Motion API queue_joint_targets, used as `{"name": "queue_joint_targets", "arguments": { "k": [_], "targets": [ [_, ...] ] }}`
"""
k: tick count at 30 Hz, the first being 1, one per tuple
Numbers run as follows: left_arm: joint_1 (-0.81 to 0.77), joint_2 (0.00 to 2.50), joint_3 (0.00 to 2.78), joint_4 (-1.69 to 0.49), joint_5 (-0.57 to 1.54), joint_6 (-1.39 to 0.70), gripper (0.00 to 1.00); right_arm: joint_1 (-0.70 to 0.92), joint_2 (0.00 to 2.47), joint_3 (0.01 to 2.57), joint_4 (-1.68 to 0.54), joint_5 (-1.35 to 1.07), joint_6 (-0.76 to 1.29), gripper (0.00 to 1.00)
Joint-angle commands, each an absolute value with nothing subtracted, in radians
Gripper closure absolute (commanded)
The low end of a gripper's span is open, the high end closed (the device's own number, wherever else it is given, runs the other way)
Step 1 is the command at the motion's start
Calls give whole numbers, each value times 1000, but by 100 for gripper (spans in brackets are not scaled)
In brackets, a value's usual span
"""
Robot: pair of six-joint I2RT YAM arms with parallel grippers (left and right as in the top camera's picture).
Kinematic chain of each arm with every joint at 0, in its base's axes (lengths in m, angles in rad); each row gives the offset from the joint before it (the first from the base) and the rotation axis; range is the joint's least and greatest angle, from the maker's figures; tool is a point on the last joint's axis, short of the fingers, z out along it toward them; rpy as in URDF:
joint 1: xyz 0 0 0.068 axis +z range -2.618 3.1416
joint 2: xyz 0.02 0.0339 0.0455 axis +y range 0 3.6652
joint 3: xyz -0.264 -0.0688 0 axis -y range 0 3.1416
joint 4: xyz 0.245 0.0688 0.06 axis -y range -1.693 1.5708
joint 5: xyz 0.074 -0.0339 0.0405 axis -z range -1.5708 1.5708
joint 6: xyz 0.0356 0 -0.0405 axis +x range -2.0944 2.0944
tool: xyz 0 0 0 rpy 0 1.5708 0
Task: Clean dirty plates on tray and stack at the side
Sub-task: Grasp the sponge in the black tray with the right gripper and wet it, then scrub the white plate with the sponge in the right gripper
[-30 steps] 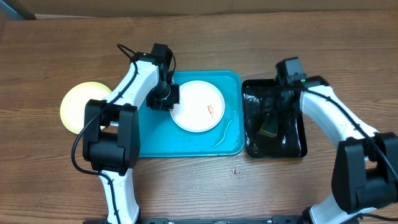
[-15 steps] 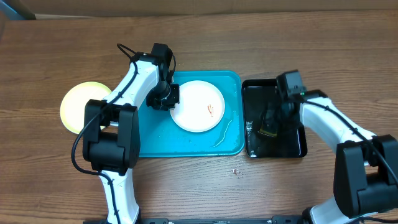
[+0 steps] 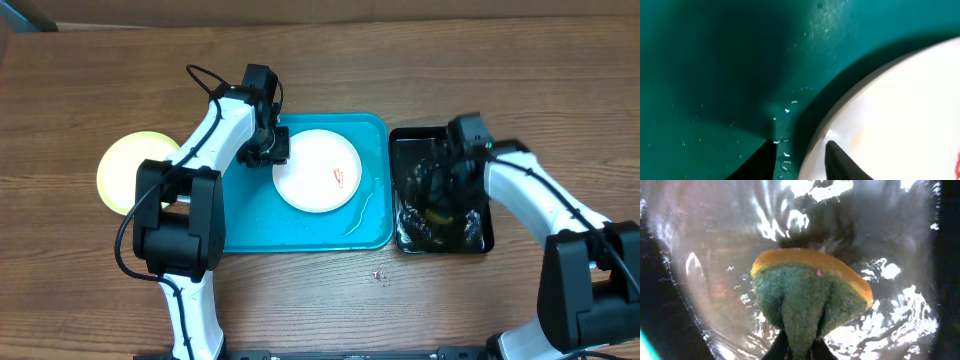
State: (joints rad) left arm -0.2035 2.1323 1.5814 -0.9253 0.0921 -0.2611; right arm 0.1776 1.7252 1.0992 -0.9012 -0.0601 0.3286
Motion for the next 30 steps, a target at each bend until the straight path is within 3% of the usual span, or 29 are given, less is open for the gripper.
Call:
{"name": "queue_joint_targets", "arguments": {
  "k": [1,3,9,12,16,30],
  "targets": [
    [-211,2145,1578,-920,78,-262,81,176,1706,1224,-971,-52,305,96],
    [-211,2145,1578,-934,78,-262,96,176,1705,1265,-1022,-52,282,96],
    [-212,2145,1578,-1047,79,-284,96,177,1705,1306,-1111,-51,222,96],
    [-218,2145,1573,-1084,91,-322,96,177,1705,1306,-1126,64,197,96],
    [-223,2145,1573,-1090,97,-321,90,177,1705,1320,-1150,85,282,96],
    [-224,2145,1573,-1067,97,-322,93,298,1705,1340,-1213,232,224,96]
  ]
}}
